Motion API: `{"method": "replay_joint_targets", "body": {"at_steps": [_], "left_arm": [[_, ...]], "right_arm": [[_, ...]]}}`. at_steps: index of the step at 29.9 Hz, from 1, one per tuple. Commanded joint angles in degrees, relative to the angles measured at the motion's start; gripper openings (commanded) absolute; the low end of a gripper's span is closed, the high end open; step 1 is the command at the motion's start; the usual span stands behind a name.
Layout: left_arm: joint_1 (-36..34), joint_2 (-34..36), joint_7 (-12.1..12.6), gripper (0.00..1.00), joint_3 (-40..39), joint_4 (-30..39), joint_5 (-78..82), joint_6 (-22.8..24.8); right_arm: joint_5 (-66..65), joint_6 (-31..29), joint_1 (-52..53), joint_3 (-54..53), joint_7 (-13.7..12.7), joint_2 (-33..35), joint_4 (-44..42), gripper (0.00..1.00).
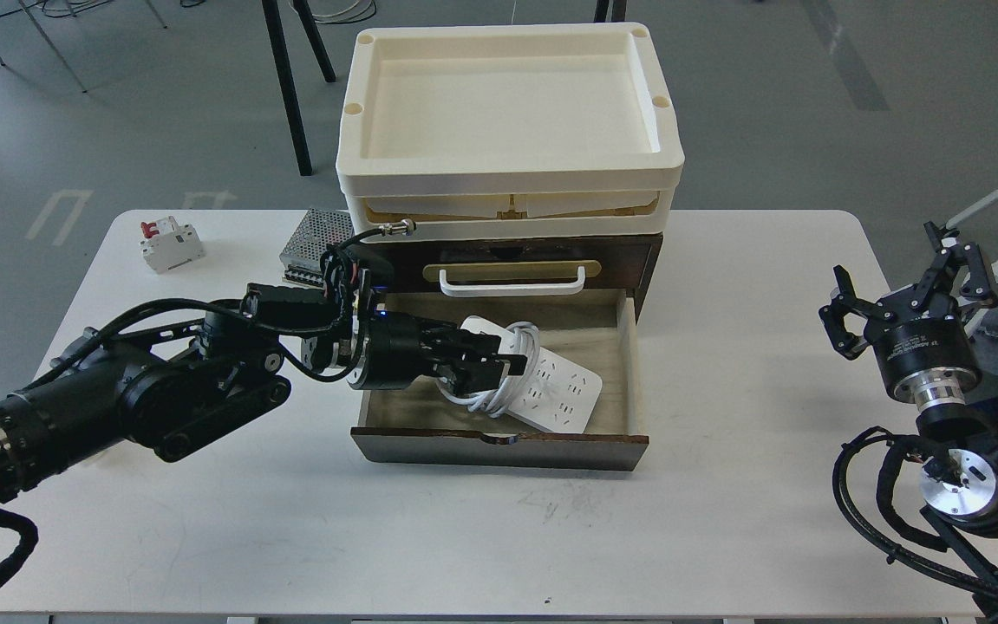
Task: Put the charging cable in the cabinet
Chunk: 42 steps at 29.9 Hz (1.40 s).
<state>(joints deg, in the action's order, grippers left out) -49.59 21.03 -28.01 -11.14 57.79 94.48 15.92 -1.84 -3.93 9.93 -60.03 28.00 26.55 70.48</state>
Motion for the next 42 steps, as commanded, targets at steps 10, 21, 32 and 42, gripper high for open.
{"method": "replay_joint_targets", "body": {"at_steps": [10,21,32,42], "left_arm": [[-0.5,7.6,0.0,0.99,-7.1,3.0,-17.0,7.6],[3.8,24.2,0.0,0.99,-10.2,10.7,-33.8,12.1],[8.4,26.3,0.0,1.00,-10.2,0.6,-66.6,12.1],[11.1,22.7,0.0,1.00,-10.4,-11.1,-92.3,12.1]], "right_arm": [[0.0,0.0,0.0,0.1,0.0,0.1,0.0,0.99],[0.0,0.0,0.0,0.1,0.0,0.1,0.0,0.99],[-0.3,0.0,0.1,0.5,0.0,0.0,0.3,0.99],[-2.1,0.0,1.6,2.4,0.0,0.1,0.3,0.99]]}}
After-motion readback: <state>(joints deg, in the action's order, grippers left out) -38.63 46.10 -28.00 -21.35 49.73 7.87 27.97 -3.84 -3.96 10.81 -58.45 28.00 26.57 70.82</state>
